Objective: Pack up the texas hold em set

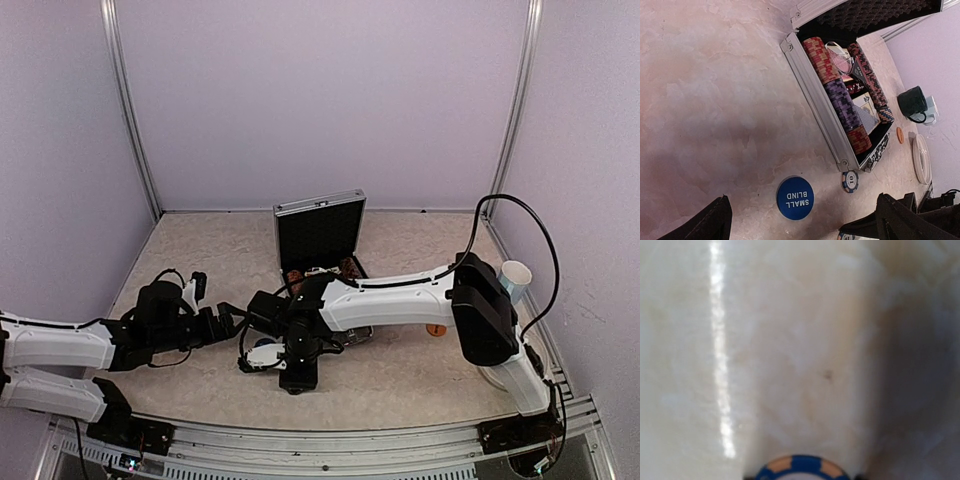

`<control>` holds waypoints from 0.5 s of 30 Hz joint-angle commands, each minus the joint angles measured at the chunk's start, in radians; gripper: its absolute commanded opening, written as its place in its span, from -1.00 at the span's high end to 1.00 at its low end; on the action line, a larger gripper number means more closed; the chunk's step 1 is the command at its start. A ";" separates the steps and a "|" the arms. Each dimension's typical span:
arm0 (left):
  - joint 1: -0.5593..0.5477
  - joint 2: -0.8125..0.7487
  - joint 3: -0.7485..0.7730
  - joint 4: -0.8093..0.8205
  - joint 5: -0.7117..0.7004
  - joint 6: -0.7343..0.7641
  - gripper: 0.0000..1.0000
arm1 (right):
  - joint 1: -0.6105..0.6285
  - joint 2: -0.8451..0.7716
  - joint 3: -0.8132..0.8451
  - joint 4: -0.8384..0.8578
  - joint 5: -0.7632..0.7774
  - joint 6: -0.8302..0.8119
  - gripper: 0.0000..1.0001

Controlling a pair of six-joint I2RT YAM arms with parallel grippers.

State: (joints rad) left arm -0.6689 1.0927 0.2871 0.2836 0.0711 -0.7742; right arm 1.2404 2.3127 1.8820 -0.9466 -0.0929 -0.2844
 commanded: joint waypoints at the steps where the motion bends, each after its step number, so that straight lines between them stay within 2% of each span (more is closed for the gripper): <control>1: -0.003 -0.016 -0.001 0.001 0.005 0.020 -0.98 | 0.000 0.062 0.015 -0.069 -0.036 0.016 0.23; 5: -0.003 -0.020 -0.007 -0.004 0.006 0.020 -0.98 | 0.006 0.057 0.031 -0.072 -0.030 0.019 0.30; 12: -0.003 -0.017 -0.025 0.012 0.025 0.014 -0.98 | 0.016 0.011 0.056 -0.067 0.039 0.034 0.27; 13: -0.004 -0.011 -0.026 0.017 0.030 0.012 -0.98 | 0.017 0.003 0.057 -0.064 0.040 0.036 0.19; 15: -0.004 -0.003 -0.028 0.024 0.033 0.011 -0.98 | 0.016 -0.006 0.055 -0.063 0.030 0.037 -0.15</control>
State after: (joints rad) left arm -0.6689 1.0794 0.2752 0.2844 0.0811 -0.7731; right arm 1.2480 2.3238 1.9175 -0.9863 -0.0830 -0.2527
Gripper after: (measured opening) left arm 0.989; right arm 0.442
